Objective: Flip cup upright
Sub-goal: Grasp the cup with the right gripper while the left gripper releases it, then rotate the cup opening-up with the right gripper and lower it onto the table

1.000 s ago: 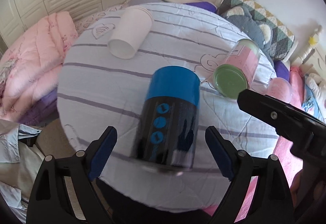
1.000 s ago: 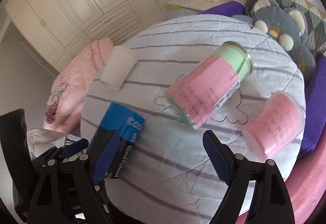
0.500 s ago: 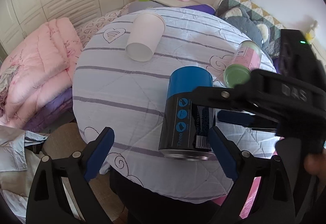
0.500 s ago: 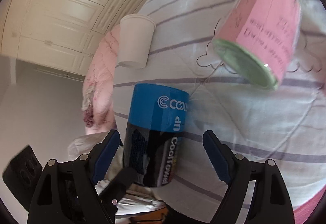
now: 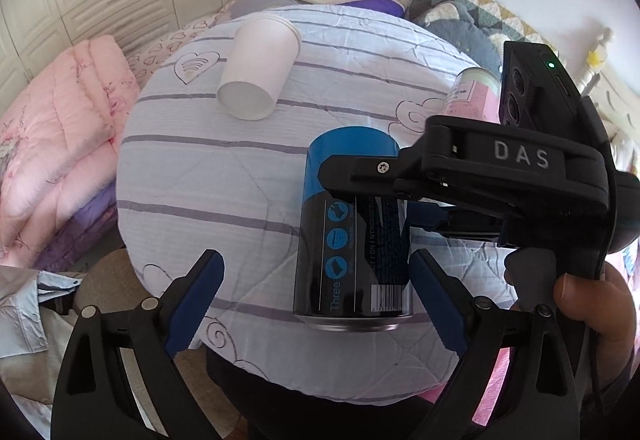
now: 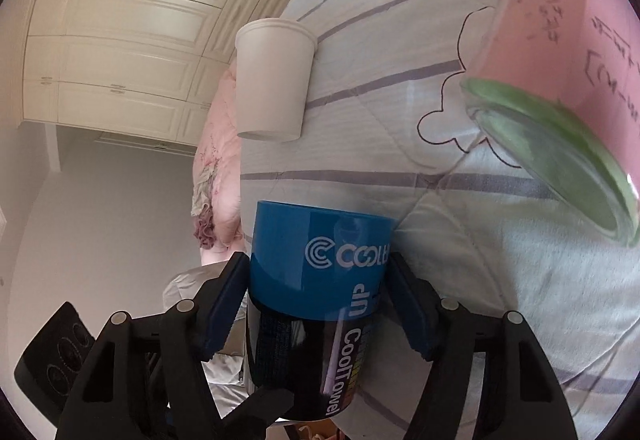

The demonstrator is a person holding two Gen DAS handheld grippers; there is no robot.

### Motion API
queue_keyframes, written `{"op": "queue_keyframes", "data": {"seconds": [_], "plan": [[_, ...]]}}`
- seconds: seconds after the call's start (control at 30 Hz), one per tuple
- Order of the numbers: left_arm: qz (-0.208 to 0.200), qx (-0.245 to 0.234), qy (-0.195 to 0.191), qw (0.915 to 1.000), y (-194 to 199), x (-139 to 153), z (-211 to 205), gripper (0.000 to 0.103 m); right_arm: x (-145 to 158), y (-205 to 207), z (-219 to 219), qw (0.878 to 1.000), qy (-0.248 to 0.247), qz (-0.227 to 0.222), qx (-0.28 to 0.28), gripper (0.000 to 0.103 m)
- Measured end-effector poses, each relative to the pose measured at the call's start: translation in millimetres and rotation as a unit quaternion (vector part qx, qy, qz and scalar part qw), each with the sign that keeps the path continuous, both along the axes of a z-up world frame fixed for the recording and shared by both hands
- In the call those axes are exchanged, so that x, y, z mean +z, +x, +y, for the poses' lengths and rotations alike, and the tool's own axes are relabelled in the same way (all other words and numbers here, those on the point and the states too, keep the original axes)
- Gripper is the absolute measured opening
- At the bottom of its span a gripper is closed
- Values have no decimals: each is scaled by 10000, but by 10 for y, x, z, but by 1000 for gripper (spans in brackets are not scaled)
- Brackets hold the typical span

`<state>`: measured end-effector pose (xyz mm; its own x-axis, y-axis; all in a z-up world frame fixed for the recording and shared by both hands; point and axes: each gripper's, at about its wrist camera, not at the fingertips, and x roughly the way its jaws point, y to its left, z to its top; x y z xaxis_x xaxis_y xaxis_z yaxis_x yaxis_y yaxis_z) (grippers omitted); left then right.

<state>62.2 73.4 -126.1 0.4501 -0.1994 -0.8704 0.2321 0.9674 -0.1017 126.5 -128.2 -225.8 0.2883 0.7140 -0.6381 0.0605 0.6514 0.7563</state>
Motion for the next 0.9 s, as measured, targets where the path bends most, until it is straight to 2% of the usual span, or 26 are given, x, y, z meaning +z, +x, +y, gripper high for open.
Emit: {"op": "queue_keyframes", "data": {"seconds": [0.2,0.3,0.47,0.6,0.67,0.83,0.9], "plan": [[-17,-27,-160,9999,10,-1,-22,95,203,-60,-54,9980,-280,-566,-2,70],[-77,-33,-81,9999,54,5,-51,95,419,-72,-47,9896,-846,-1162,8,70],[-213,89,154,9996,160,-3,-88,95,717,-89,45,9583,-2016,-2025,72,70],[-197,289,303,9989,219,-82,-86,95,809,-156,121,9366,-2475,-2472,181,70],[-147,370,290,9988,242,-131,-80,95,811,-178,169,9301,-2517,-2663,243,69],[-164,532,283,9981,254,-189,-68,95,809,-201,320,8997,-3027,-3109,478,69],[-141,525,255,9982,239,-210,-66,95,804,-264,336,8921,-3118,-3221,560,69]]}}
